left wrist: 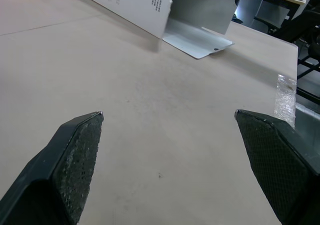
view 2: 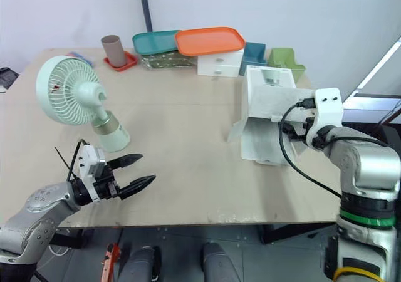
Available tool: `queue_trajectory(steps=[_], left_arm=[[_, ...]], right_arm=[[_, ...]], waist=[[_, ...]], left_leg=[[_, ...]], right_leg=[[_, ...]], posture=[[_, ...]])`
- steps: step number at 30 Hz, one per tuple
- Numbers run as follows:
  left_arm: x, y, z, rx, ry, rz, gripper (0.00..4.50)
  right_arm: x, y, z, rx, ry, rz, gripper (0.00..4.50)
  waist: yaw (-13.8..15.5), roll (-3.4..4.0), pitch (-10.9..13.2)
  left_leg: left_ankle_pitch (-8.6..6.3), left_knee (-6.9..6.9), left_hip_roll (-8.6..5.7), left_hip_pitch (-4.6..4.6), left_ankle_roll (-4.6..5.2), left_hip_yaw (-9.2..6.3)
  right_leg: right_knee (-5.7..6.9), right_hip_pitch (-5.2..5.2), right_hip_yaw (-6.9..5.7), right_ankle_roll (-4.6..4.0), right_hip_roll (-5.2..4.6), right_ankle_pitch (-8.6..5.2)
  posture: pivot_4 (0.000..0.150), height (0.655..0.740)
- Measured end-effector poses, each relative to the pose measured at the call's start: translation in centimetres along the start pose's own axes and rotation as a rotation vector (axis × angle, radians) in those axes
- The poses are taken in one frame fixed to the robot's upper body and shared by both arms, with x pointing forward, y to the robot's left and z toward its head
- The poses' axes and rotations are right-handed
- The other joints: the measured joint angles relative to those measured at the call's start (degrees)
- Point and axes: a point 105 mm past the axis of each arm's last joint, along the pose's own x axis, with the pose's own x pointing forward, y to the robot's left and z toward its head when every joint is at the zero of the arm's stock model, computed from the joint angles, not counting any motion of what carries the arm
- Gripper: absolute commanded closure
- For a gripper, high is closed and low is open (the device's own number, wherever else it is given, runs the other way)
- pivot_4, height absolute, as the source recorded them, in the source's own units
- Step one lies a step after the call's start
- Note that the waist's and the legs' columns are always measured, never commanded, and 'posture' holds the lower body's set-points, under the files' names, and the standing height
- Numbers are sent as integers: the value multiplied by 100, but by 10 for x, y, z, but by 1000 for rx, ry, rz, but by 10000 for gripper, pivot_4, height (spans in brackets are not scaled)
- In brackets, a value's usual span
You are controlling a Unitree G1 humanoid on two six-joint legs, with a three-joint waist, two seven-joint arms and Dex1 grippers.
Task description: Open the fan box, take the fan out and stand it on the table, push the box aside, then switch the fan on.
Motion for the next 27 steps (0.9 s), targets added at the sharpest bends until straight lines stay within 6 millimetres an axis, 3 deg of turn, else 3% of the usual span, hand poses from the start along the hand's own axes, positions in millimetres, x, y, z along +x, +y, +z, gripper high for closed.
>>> queue_trajectory(steps=[3,7,8,9,14,18,21,23,27], left_arm=[[0,0,0,-1,0,0,0],[-3,3,-1,-3,1,16,0],[-3,4,0,1,-6,21,0],[-4,6,3,13,-22,29,0],[-9,3,4,29,-25,19,0],[-19,-4,-9,-9,7,39,0],[-23,-2,-7,2,-6,80,0],[-22,0,-2,32,-40,120,0],[-24,6,3,66,-71,183,0]], right_arm=[[-5,0,-9,-16,29,31,487],[-36,-12,-19,-160,22,135,487],[-45,-5,-12,-212,-24,199,487],[-61,19,4,-291,-134,353,487],[-85,72,51,-375,-407,641,487],[-74,105,59,-352,-467,786,487],[-58,123,60,-313,-480,821,487],[-48,140,52,-310,-468,853,487],[-34,154,39,-316,-442,857,487]], waist=[[-5,0,0],[55,13,-1],[52,14,-2],[-4,15,-3],[-105,3,3],[-151,-14,4],[-159,-17,4],[-154,-16,4],[-143,-16,4]], left_leg=[[0,1,-4,-3,0,2],[-1,1,-6,-6,2,0],[-1,1,-5,-5,2,0],[-2,0,6,8,1,1],[-1,1,2,64,1,-4],[0,8,-2,82,1,-5],[2,10,-4,79,1,-4],[3,10,-3,71,3,-3],[-2,0,-2,58,-2,-3]], right_leg=[[-1,-3,2,1,-3,2],[-1,-3,1,6,-4,-7],[0,-3,0,6,-3,-7],[0,3,-2,-3,6,-2],[-1,34,2,-48,8,21],[-4,56,3,-49,0,23],[-5,57,3,-47,-3,25],[-4,55,2,-44,-3,23],[-4,52,1,-36,-2,-6]], posture=[[1500,7400],[1500,7400],[1500,7400],[1500,7400],[1500,7400],[1500,7400],[1500,7400],[1500,7400],[1500,7400]])
